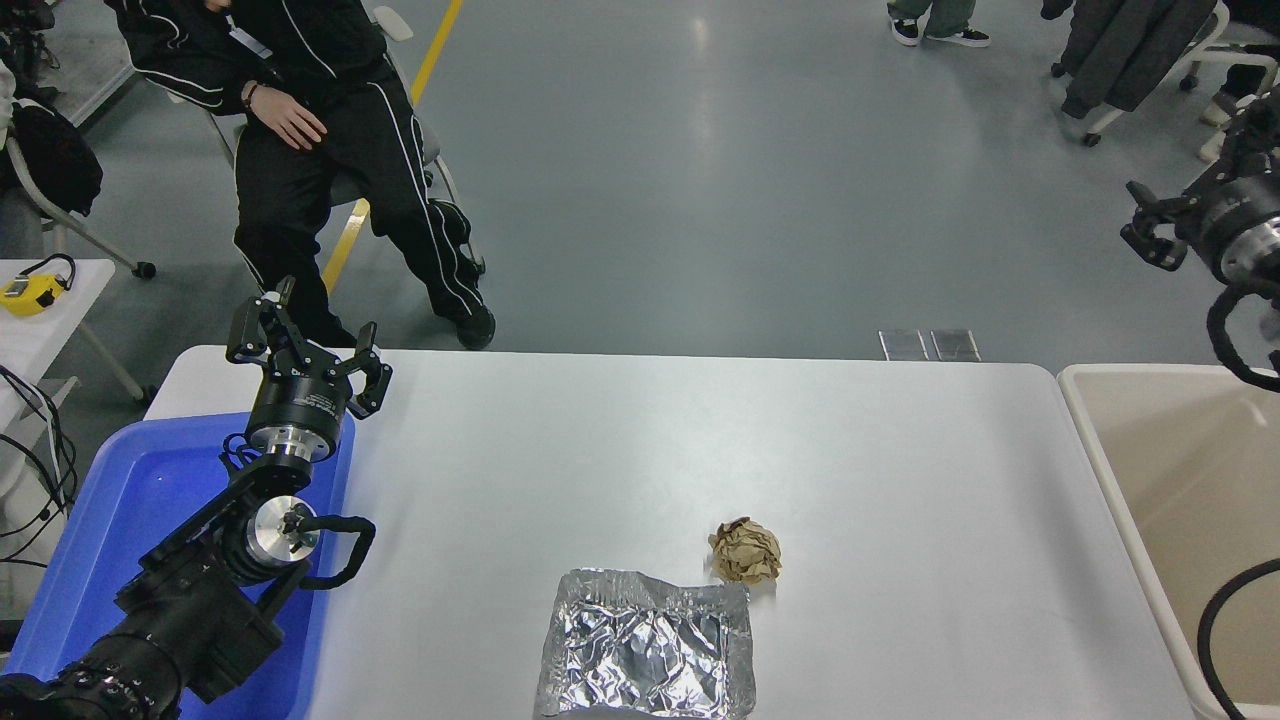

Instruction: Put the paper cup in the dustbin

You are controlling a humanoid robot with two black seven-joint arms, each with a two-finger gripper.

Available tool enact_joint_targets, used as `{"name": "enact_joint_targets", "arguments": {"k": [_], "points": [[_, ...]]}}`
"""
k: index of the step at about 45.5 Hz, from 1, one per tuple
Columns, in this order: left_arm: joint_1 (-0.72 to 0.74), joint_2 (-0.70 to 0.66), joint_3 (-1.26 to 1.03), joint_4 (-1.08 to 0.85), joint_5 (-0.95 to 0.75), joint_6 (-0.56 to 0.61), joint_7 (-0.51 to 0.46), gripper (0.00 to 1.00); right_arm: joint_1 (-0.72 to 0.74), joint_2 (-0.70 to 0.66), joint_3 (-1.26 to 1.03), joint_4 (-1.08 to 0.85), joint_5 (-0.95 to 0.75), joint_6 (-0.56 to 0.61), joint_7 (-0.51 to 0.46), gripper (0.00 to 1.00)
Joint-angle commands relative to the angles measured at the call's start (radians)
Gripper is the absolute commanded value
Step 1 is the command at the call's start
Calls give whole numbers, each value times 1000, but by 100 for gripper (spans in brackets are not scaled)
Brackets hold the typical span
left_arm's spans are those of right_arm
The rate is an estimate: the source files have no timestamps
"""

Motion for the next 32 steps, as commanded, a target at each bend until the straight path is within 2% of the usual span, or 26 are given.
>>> {"name": "enact_joint_targets", "arguments": {"k": [1, 6, 12, 19, 32], "points": [[0, 0, 0, 0, 0, 0, 0, 100, -114, 67, 118, 112, 7, -27, 53, 99], [0, 0, 0, 0, 0, 0, 0, 100, -123, 69, 117, 141, -7, 3, 55, 99], [0, 0, 0, 0, 0, 0, 0, 100, -192, 70, 112, 149, -10, 126, 61, 99], [0, 0, 0, 0, 0, 0, 0, 100, -232, 69, 100, 134, -30, 167, 116, 99], [0, 0, 0, 0, 0, 0, 0, 100, -264, 70, 98, 103, -78, 175, 150, 99]]}}
